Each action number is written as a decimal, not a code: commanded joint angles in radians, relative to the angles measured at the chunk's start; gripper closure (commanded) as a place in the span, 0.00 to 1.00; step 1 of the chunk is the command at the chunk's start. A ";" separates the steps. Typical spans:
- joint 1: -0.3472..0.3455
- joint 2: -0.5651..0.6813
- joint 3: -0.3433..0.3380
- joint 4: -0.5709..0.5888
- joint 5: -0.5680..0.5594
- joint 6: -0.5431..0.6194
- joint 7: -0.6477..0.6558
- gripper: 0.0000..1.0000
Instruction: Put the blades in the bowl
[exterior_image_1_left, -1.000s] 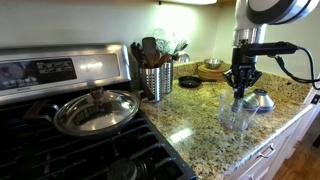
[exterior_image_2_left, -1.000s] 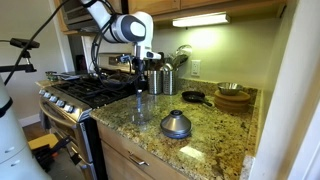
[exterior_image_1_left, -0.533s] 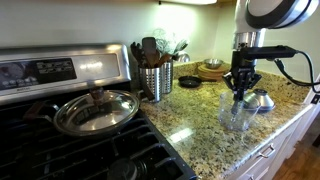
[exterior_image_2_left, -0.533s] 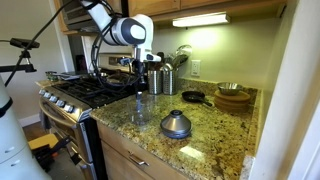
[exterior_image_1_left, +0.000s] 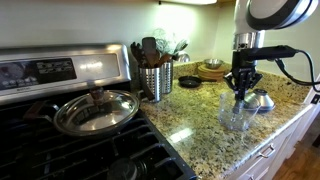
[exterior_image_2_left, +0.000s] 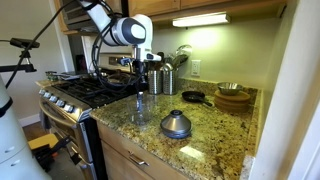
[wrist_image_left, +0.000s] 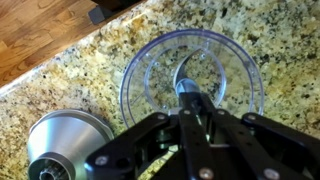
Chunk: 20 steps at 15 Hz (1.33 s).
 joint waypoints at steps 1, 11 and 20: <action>0.013 0.000 -0.013 -0.004 -0.047 0.003 0.043 0.93; 0.018 0.057 -0.016 0.005 -0.009 0.044 0.015 0.93; 0.023 0.087 -0.017 0.009 -0.018 0.088 -0.008 0.93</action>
